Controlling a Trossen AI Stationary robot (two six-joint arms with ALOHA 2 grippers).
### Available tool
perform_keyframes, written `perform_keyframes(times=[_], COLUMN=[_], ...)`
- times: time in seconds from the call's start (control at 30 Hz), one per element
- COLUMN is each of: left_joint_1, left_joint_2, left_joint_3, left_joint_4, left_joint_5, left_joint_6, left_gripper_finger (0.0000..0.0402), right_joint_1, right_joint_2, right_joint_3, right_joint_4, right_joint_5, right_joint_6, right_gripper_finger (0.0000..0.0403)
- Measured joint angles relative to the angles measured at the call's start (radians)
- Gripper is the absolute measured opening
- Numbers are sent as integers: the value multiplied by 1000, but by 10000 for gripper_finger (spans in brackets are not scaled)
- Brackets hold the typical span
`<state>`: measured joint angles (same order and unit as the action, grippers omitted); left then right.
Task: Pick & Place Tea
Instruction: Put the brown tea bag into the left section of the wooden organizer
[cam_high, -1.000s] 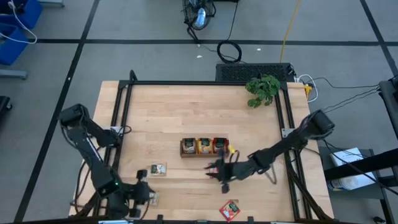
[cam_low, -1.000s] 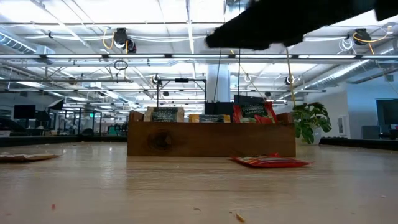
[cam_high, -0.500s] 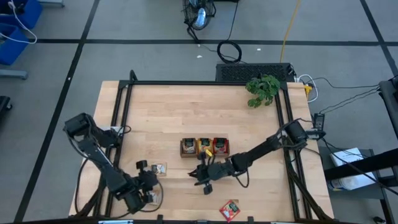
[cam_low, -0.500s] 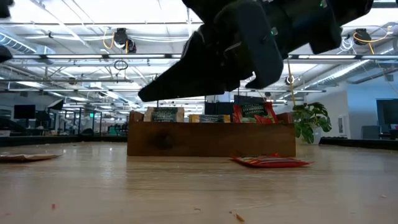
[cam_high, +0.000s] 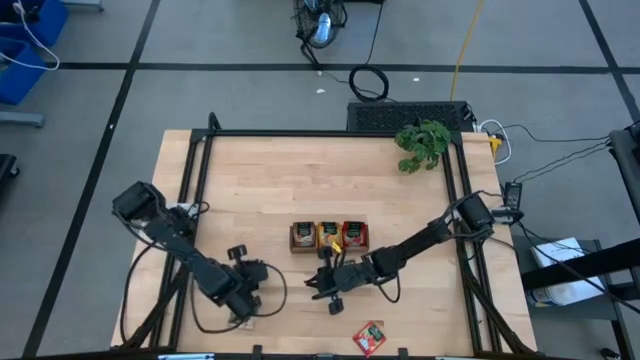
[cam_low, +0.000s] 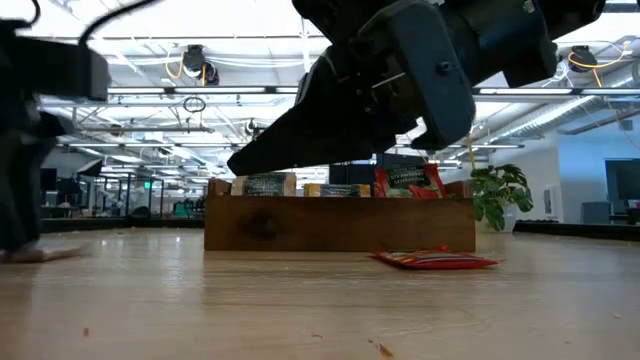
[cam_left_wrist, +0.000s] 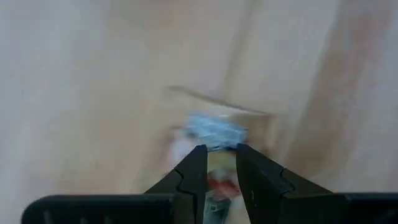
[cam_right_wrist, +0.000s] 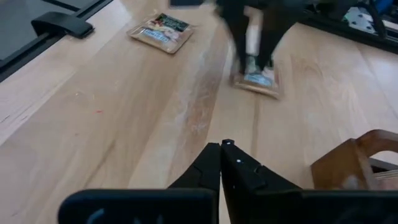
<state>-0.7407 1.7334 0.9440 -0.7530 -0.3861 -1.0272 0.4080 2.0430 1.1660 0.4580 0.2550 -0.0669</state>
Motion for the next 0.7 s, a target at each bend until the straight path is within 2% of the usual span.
perform_keyframes(times=[0.23,0.37,0.53,0.7], left_joint_1=[34,21,-9,-22], left_joint_2=[96,94,79,88], left_joint_3=[10,9,41,65], left_joint_4=[115,184,283,357], left_joint_5=[65,66,142,188], left_joint_6=[148,197,326,427], left_gripper_finger=[90,90,90,90], right_joint_1=[-1,0,-2,-5], right_joint_2=[0,0,0,0], right_joint_3=[0,0,0,-1], right_joint_4=[-4,-7,-9,-19], right_joint_5=[1,0,-1,-123], right_joint_6=[0,-1,-9,-9], right_gripper_finger=[4,4,4,4])
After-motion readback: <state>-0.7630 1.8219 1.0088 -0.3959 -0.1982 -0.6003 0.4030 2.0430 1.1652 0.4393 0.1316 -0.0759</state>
